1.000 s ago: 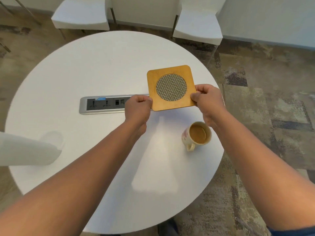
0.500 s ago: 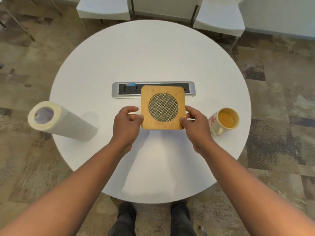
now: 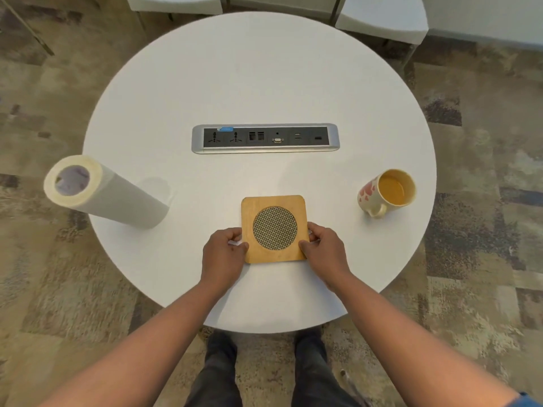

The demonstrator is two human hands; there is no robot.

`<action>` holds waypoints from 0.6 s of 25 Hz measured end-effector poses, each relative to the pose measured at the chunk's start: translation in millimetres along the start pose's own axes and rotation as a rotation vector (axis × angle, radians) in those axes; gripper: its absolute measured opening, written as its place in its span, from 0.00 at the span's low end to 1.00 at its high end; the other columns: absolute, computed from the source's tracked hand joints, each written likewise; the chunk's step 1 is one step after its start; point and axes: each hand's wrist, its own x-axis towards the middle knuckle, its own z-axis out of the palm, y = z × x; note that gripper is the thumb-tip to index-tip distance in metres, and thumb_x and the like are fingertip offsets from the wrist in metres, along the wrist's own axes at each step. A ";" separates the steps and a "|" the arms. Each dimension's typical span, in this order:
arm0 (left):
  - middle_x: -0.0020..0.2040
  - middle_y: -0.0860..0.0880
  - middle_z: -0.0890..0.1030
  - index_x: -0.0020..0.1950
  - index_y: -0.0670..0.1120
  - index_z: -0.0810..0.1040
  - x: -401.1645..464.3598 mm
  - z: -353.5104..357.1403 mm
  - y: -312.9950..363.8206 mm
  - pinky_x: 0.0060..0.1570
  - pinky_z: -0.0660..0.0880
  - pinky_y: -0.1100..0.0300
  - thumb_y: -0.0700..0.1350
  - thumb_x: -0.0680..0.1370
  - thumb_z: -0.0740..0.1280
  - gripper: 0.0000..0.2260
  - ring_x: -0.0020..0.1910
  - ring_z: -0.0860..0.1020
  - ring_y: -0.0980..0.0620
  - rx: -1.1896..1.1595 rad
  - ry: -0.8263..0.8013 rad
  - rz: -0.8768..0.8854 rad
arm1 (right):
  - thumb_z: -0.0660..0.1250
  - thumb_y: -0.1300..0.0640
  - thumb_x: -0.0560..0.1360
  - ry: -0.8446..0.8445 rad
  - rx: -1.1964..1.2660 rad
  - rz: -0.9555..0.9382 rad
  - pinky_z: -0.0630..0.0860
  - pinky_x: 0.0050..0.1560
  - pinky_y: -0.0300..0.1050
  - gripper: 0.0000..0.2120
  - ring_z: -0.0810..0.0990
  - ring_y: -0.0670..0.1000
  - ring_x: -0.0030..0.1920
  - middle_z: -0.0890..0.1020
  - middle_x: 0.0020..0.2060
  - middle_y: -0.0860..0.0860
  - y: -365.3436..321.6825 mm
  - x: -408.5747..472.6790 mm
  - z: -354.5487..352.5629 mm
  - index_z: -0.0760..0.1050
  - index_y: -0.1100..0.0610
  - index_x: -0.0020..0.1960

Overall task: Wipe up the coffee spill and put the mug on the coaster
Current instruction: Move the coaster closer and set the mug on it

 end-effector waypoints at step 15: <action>0.53 0.50 0.77 0.65 0.42 0.79 7.9 13.1 -19.2 0.52 0.71 0.60 0.40 0.77 0.73 0.16 0.46 0.76 0.56 0.094 0.005 0.047 | 0.71 0.53 0.75 -0.032 -0.248 -0.066 0.74 0.59 0.51 0.29 0.75 0.54 0.57 0.72 0.57 0.53 14.0 11.9 10.6 0.67 0.55 0.74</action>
